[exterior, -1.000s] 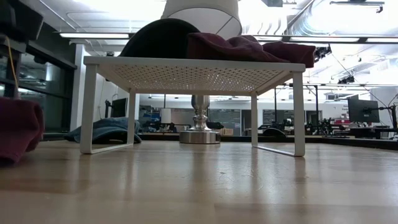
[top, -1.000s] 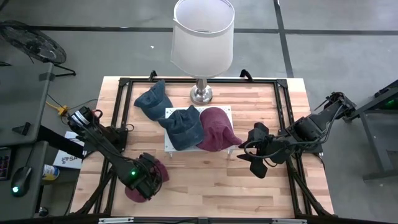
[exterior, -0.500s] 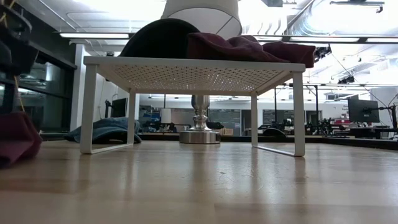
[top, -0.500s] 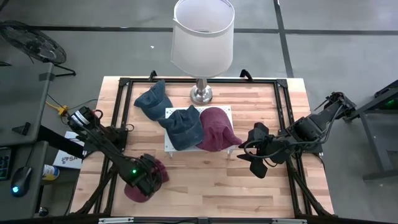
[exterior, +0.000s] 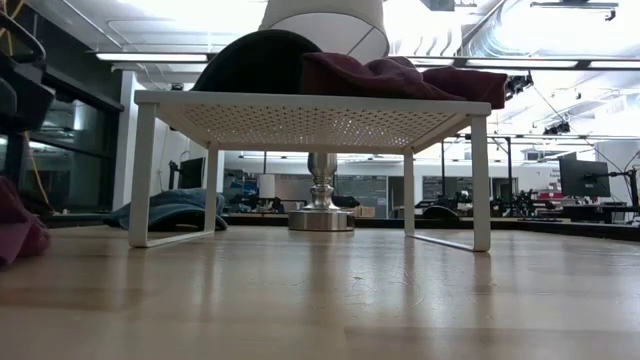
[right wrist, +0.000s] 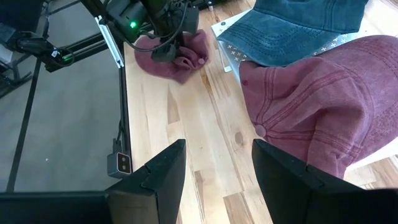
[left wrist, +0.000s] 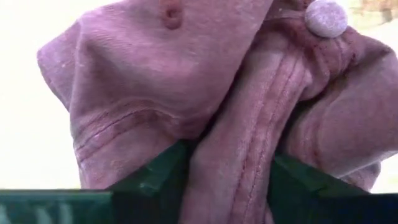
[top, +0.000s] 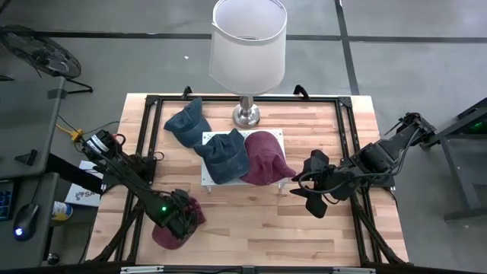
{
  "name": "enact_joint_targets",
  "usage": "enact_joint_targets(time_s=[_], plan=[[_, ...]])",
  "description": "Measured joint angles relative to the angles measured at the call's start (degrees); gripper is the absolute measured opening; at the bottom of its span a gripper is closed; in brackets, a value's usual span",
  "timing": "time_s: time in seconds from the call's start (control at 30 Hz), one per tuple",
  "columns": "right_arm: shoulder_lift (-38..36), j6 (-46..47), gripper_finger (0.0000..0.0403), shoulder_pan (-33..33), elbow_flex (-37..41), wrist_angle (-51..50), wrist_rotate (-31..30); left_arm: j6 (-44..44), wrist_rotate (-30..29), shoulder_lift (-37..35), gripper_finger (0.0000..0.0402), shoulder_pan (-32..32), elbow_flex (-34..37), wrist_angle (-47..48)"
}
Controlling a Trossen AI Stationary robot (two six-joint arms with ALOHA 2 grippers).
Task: Pick & Place hat
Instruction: Stack the red cap on top of the other red cap on the shelf
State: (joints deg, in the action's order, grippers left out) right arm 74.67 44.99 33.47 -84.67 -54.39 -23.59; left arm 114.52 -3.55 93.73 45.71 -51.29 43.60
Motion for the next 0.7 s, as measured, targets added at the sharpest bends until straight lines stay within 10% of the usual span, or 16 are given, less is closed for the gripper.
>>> enact_joint_targets(time_s=[0.37,0.7], plan=[[0.0,-0.06,0.0178,0.0,-0.01,0.0,0.11,0.15,1.77,0.02,0.0015,0.0,-0.11,-0.38],[0.0,-0.51,0.0178,-0.02,0.01,-0.02,0.15,-3.49,1.74,0.28,0.0008,0.05,-4.08,2.42]])
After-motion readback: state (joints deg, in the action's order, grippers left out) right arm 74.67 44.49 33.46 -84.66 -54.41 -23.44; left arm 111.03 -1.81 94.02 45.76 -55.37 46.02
